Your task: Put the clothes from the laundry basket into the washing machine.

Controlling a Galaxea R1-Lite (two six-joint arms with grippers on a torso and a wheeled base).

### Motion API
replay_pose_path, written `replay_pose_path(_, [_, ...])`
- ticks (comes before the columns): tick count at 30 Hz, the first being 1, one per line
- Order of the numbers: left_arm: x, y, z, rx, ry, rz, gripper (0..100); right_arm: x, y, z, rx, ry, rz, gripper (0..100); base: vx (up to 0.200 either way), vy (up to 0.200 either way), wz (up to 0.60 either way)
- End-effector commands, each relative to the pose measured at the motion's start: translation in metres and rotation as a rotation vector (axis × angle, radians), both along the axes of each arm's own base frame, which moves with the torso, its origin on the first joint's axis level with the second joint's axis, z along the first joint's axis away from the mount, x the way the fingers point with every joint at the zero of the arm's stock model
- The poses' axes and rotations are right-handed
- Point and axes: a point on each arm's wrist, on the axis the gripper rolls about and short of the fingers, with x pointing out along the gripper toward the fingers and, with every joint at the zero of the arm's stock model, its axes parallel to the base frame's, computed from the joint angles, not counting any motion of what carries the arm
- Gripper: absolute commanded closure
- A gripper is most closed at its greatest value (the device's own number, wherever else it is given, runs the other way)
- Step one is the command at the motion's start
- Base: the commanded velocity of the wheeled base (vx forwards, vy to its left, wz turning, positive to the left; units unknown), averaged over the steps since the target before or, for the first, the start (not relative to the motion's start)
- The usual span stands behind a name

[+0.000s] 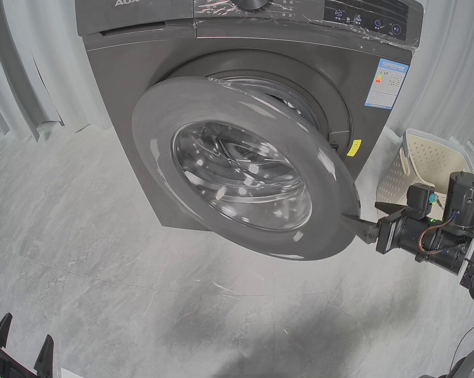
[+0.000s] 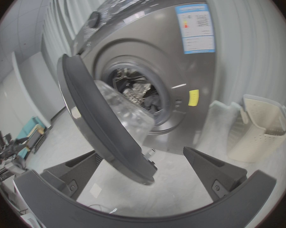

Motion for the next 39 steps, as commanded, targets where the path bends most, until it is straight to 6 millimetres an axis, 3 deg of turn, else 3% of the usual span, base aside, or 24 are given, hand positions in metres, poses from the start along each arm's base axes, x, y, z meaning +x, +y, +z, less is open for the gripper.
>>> replay_pose_path(1, [0.000, 0.000, -0.005, 0.000, 0.006, 0.000, 0, 0.022, -0.028, -0.003, -0.009, -0.010, -0.150, 0, 0.000, 0.000, 0.00])
replay_pose_path(5, [0.000, 0.000, -0.005, 0.000, 0.006, 0.000, 0, 0.023, -0.042, -0.003, -0.015, -0.012, -0.207, 0, 0.000, 0.000, 0.00])
replay_pose_path(8, [0.000, 0.000, -0.005, 0.000, 0.006, 0.000, 0, 0.016, -0.039, -0.011, -0.026, 0.020, -0.190, 0, 0.000, 0.000, 0.00])
replay_pose_path(13, [0.000, 0.000, -0.005, 0.000, 0.005, 0.005, 0, -0.008, -0.014, -0.029, -0.056, 0.086, -0.056, 0, 0.000, -0.120, 0.00])
replay_pose_path(18, [0.000, 0.000, -0.005, 0.002, 0.005, 0.002, 0, -0.021, 0.007, -0.033, -0.057, 0.105, 0.051, 0, 0.000, -0.200, 0.00])
replay_pose_path(31, [0.000, 0.000, -0.005, 0.003, 0.003, -0.002, 0, -0.025, 0.042, -0.009, 0.089, -0.062, 0.186, 0, 0.000, 0.000, 0.00])
replay_pose_path(39, [0.000, 0.000, -0.005, 0.002, 0.005, -0.005, 0, -0.023, 0.054, 0.000, 0.119, -0.102, 0.220, 0, 0.200, 0.000, 0.00])
